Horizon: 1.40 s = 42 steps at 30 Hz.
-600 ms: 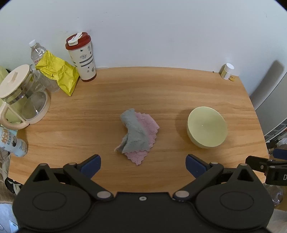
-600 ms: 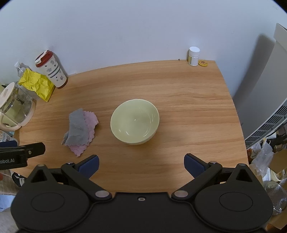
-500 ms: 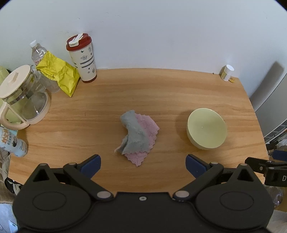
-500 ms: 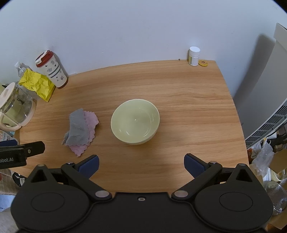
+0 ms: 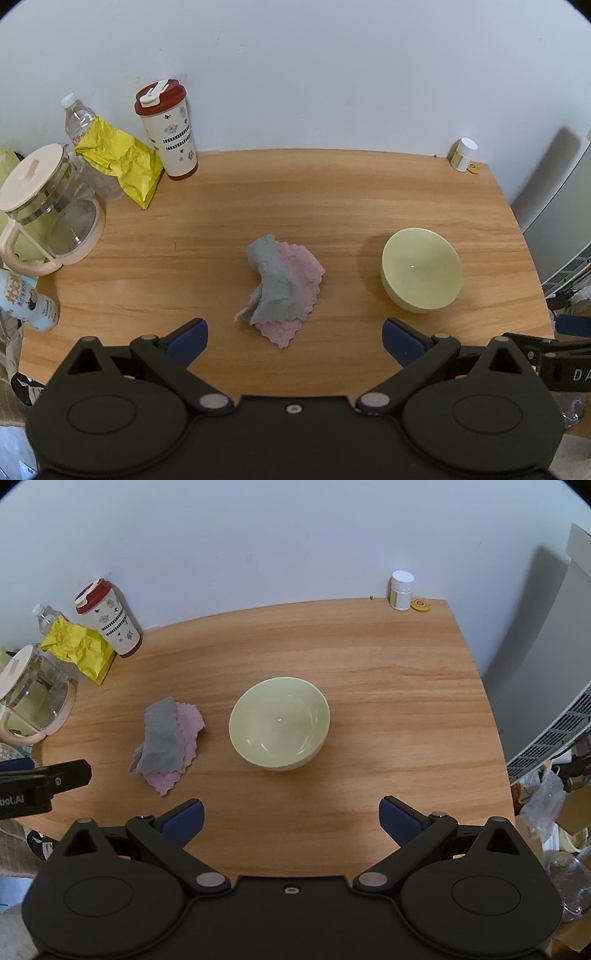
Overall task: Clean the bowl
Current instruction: 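Move both tools toward the bowl and the grey-pink cloth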
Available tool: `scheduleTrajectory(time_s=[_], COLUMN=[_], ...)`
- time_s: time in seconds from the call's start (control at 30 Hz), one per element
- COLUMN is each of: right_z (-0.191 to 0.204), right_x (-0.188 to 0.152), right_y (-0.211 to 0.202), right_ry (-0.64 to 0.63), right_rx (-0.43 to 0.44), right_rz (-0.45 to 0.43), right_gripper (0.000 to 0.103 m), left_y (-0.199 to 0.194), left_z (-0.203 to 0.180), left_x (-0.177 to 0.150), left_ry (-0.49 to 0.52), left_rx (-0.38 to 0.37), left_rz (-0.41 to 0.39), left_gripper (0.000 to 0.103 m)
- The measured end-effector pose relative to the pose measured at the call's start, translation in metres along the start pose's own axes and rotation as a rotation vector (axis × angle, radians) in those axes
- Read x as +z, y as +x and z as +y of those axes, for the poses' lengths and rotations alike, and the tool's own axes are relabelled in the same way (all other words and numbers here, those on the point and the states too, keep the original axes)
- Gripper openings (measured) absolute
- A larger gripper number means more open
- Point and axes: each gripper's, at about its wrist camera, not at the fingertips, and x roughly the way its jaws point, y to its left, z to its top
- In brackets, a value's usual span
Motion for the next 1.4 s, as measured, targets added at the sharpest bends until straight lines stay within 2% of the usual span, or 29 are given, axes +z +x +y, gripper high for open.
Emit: scheduleTrajectory(time_s=[0.27, 0.57, 0.93, 1.03, 1.23, 1.4], right_z=[-0.007, -0.007, -0.007, -0.010, -0.019, -0.027], right_x=[0.001, 0.004, 0.004, 0.005, 0.013, 0.015], right_y=[0.001, 0.006, 0.007, 0.004, -0.008, -0.007], right_ry=[0.028, 0.017, -0.007, 0.012, 0.029, 0.047], right_rx=[-0.005, 0.006, 0.006, 0.004, -0.025, -0.026], right_rz=[0.007, 0.036, 0.039, 0.013, -0.062, -0.068], right_gripper=[0.102, 0.102, 0.102, 0.102, 0.102, 0.102], left_y=[0.007, 0.004, 0.014, 0.016, 0.016, 0.016], left_z=[0.000, -0.006, 0.008, 0.015, 0.021, 0.021], left_x=[0.001, 0.004, 0.007, 0.008, 0.011, 0.012], left_ry=[-0.004, 0.002, -0.081, -0.111, -0.127, -0.139], left_rx=[-0.006, 0.014, 0.030, 0.010, 0.039, 0.033], left_rz=[0.021, 0.003, 0.067, 0.082, 0.054, 0.023], left_gripper=[0.102, 0.102, 0.102, 0.102, 0.102, 0.102])
